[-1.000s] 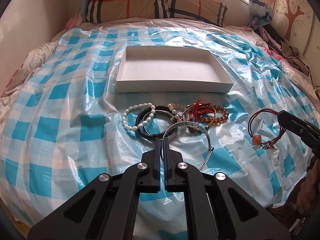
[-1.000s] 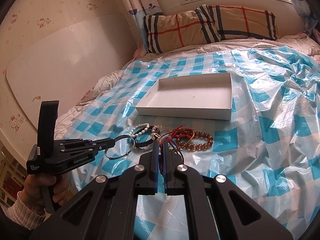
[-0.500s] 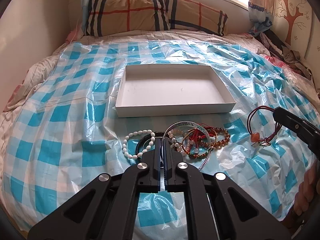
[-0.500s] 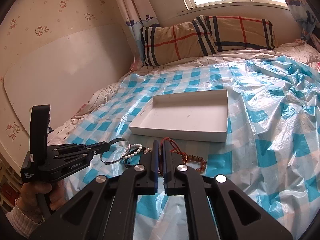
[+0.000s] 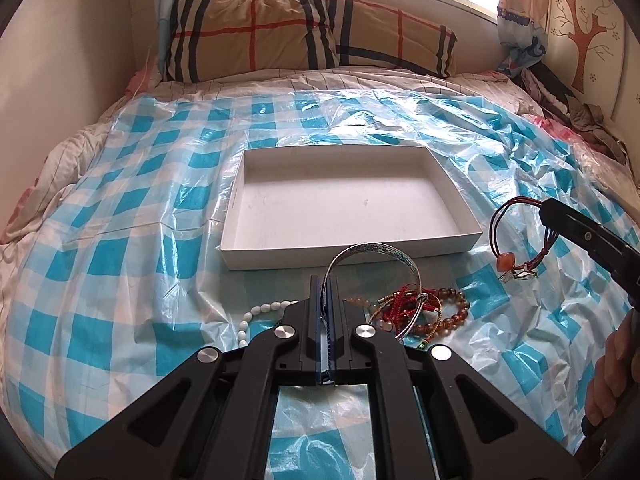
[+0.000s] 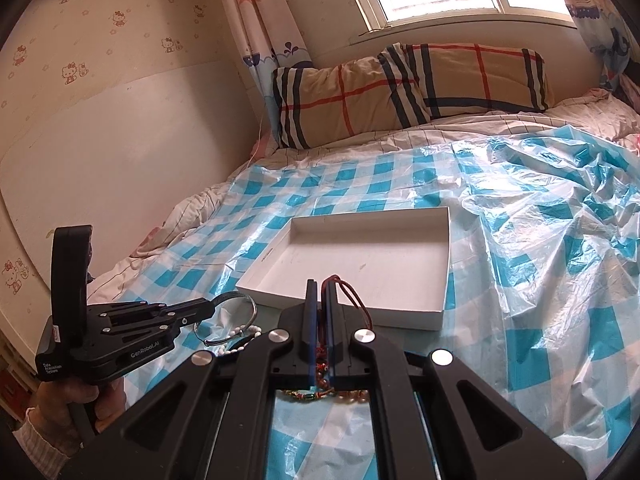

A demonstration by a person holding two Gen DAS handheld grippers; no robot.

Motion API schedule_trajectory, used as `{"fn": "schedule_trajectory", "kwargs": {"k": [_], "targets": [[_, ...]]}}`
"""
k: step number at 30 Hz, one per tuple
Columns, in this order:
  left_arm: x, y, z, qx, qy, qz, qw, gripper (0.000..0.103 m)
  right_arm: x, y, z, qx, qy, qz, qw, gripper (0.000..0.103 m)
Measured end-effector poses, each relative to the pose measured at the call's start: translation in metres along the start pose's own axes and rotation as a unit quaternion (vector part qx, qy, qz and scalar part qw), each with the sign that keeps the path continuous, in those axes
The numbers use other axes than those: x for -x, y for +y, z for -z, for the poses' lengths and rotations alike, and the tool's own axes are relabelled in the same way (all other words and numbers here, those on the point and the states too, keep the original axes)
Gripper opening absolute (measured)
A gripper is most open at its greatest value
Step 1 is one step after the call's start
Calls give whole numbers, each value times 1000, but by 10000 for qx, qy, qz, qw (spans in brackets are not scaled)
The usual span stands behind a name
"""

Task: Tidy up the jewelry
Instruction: 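Carry both bracelets into the white tray and open both tools to release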

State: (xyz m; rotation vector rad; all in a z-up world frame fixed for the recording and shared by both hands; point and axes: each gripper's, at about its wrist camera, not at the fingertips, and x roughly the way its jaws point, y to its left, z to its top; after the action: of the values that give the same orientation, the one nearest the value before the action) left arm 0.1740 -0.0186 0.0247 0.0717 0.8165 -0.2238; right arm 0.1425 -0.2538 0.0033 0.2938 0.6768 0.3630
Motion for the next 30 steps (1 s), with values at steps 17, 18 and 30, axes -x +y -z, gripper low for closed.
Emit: {"fn": "schedule_trajectory", "kwargs": {"k": [17, 18, 30], "targets": [[-55, 8, -43, 107, -84, 71, 9999, 2, -54, -12, -29, 195, -215, 149, 9995, 5], [-59, 7, -45, 108, -81, 78, 9999, 2, -57, -13, -31, 206, -227, 178, 9994, 5], [-118, 6, -63, 158, 222, -58, 9996, 11, -116, -33, -23, 91, 195, 444, 9988, 50]]}}
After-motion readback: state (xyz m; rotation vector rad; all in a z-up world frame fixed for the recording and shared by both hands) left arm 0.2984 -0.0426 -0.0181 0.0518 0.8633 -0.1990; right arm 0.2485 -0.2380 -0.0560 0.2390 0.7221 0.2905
